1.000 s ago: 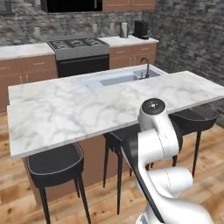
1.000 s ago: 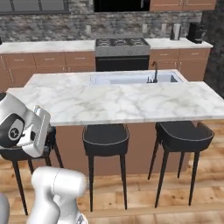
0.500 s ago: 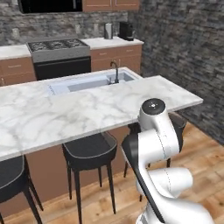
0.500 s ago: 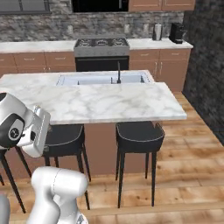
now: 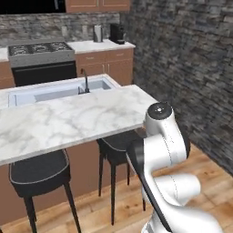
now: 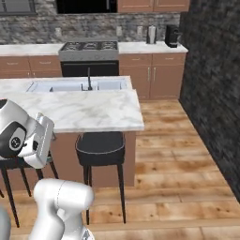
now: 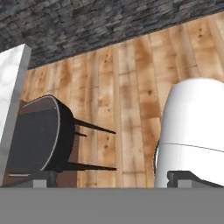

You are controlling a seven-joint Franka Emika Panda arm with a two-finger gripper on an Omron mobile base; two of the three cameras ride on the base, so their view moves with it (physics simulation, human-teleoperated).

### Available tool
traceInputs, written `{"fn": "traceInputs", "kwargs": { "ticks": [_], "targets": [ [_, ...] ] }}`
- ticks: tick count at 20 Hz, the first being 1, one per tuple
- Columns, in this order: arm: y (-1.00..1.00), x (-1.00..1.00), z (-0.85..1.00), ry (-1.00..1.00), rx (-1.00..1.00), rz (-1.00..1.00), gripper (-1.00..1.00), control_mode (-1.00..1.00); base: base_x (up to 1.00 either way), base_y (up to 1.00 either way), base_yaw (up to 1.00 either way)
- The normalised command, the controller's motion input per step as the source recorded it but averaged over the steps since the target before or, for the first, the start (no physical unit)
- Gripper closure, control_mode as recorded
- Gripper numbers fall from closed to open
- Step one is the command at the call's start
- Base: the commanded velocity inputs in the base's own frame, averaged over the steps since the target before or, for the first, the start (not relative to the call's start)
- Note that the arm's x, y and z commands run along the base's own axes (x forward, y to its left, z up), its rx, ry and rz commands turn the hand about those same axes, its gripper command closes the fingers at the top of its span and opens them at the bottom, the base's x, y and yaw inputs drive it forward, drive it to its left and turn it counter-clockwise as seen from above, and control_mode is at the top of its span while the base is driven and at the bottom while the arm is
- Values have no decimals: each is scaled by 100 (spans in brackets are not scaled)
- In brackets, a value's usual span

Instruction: Place the fish on the counter behind the older fish on the same shelf of the fridge to maintain FIFO order. Close the fridge door when finished.

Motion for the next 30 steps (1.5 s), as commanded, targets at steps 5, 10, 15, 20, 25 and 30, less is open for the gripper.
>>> {"fn": "traceInputs", "kwargs": {
  "ticks": [5,10,15,20,25,30],
  "targets": [
    [0,0,0,0,0,0,-100,100,10,-100,7],
    [0,0,0,0,0,0,-100,100,29,-100,11],
    [0,0,0,0,0,0,-100,100,52,-100,19],
    [0,0,0,0,0,0,-100,100,89,-97,24],
    [0,0,0,0,0,0,-100,100,100,-81,25],
    [0,0,0,0,0,0,-100,100,100,-64,28]
  ]
}}
